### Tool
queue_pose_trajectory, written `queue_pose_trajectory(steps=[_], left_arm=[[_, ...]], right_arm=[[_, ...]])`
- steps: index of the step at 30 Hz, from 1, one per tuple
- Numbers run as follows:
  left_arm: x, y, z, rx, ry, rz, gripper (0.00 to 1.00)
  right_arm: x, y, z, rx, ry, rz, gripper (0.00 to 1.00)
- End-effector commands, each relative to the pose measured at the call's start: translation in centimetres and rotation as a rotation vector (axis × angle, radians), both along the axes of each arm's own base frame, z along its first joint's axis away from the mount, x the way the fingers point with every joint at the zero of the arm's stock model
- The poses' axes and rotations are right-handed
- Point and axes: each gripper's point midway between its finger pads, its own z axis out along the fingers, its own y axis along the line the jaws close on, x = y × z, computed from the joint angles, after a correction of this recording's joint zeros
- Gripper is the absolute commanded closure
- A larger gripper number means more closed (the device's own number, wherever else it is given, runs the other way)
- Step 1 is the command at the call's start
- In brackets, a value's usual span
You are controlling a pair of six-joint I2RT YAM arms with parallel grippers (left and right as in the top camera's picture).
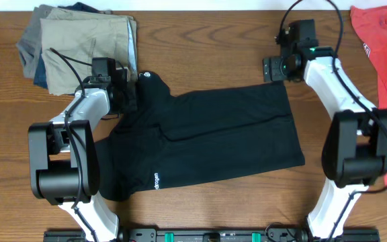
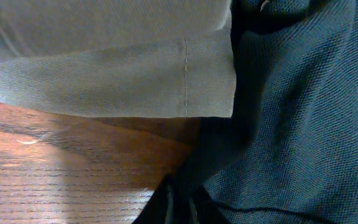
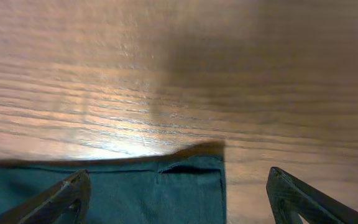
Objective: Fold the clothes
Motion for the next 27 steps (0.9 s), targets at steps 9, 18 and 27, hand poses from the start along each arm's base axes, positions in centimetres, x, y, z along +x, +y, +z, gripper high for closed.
queue_pose_trajectory(steps=[9,18,27], left_arm=[[-0.1,0.1,-0.7,-0.001,0.016,0.012,0.92],[-0.3,0.1,-0.9,-0.002,0.02,0.011,0.91],[-0.1,-0.5,-0.3,-0.044,0.008,0.02,0.92]], right_arm=[[-0.3,-0.8,-4.5,-0.007,0.096,0.001,0.17],[-1.0,-1.0,-6.2,-0.011,0.146,-0.001,0.18],[-1.5,-1.0,-6.3,0.0,0.17,-0.037,0.67]])
